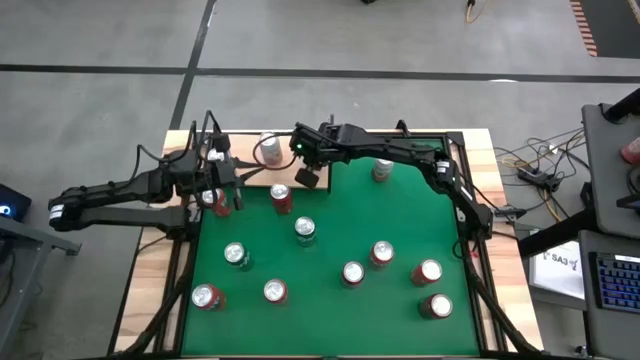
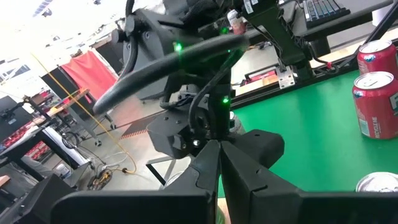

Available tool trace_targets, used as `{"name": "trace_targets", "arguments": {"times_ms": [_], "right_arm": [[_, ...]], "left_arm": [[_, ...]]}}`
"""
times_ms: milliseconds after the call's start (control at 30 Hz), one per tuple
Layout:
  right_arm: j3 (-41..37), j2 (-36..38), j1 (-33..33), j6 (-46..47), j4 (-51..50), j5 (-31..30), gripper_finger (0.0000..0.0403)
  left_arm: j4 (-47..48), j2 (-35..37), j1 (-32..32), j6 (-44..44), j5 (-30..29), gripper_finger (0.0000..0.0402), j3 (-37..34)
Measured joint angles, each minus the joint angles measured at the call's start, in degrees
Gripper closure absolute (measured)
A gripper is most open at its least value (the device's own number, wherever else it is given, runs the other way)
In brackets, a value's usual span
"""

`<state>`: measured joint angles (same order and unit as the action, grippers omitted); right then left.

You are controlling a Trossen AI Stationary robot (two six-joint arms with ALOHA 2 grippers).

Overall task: Place canned beverage on shelf
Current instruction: Put the green soda can on the shelf

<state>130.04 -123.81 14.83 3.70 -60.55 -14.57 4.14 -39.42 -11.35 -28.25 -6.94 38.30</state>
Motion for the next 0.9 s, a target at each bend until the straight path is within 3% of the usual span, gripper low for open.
{"name": "trace_targets", "arguments": {"times_ms": [467,900], "right_arm": [[-0.37,0.00,0.04,-0.04,8.85,-0.01,0.0390],[-4.47,-0.02,1.34,0.36,9.87,-0.04,0.0390]], "left_arm": [[0.29,0.00,0.01,0.26,0.00,0.0402,-0.17],[0.25,0.00,0.01,0.26,0.00,0.0402,-0.19]]}}
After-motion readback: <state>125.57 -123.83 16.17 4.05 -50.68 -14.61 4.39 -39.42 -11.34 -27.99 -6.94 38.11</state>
